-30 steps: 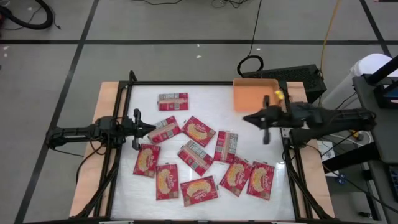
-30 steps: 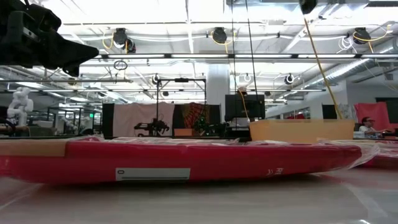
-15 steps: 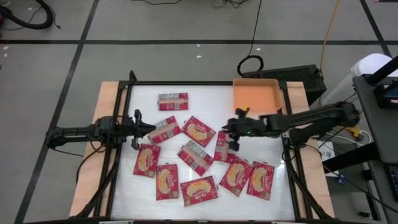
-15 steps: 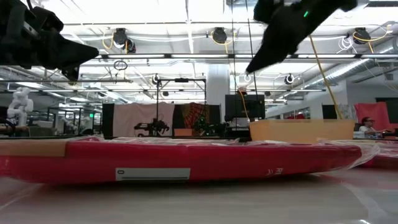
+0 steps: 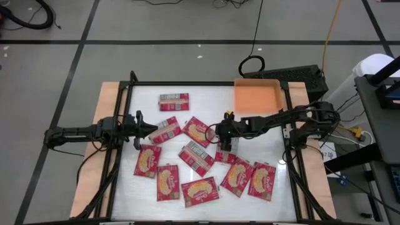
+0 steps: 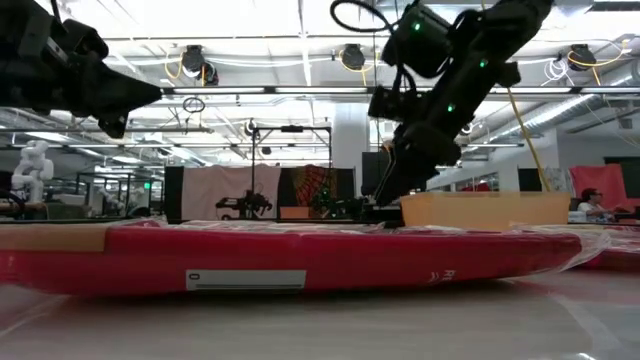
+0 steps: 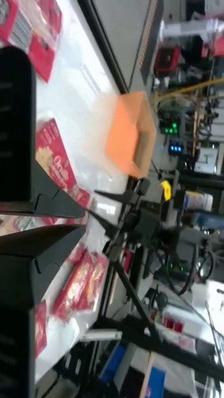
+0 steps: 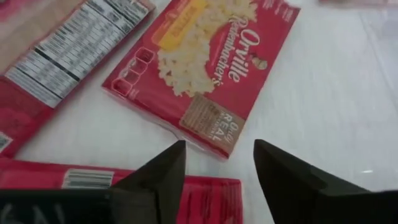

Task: Sort popcorn bags into baskets
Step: Put the red popcorn bag into the orange bin

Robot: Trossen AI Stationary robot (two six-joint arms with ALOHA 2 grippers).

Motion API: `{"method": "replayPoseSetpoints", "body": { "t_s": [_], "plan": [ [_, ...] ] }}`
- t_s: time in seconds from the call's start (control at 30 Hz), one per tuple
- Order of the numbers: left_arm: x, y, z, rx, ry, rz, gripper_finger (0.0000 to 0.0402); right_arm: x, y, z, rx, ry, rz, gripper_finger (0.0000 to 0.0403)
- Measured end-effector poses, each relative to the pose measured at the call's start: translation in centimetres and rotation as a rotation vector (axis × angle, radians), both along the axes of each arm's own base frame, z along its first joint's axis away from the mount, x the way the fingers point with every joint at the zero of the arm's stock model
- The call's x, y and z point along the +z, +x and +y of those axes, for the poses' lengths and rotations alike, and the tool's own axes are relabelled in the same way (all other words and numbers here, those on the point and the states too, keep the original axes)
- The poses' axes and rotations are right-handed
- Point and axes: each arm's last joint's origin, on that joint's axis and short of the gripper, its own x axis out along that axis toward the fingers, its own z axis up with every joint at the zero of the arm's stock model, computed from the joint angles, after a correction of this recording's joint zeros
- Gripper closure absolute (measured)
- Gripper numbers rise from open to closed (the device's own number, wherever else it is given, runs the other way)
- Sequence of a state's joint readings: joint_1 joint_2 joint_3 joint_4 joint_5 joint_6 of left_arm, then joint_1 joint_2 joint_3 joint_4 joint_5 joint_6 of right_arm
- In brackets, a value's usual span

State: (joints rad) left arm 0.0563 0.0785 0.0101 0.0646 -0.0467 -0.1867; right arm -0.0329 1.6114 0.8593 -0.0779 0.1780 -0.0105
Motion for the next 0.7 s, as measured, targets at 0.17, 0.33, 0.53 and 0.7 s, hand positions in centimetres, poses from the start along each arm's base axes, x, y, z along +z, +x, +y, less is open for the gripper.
{"method": "replayPoseSetpoints", "body": {
  "t_s": [0.17, 0.33, 0.53, 0.7],
  "plan": [
    [-0.4, 0.3, 0.2, 0.052, -0.031, 0.047, 0.0369, -1.5, 0.6, 0.0, 0.01, -0.011, 0.021, 0.0209],
    [-0.7, 0.5, 0.2, 0.062, -0.036, 0.079, 0.0369, -3.2, 1.2, -0.1, 0.051, -0.044, 0.05, 0.0208],
    [-0.9, 0.6, 0.3, 0.096, -0.036, 0.096, 0.0369, -4.0, 1.8, -0.1, 0.056, -0.053, 0.027, 0.028],
    [-0.3, 0.7, 0.4, 0.122, -0.028, 0.044, 0.0369, -4.1, 2.0, -0.1, 0.073, -0.085, 0.019, 0.039]
  ]
}}
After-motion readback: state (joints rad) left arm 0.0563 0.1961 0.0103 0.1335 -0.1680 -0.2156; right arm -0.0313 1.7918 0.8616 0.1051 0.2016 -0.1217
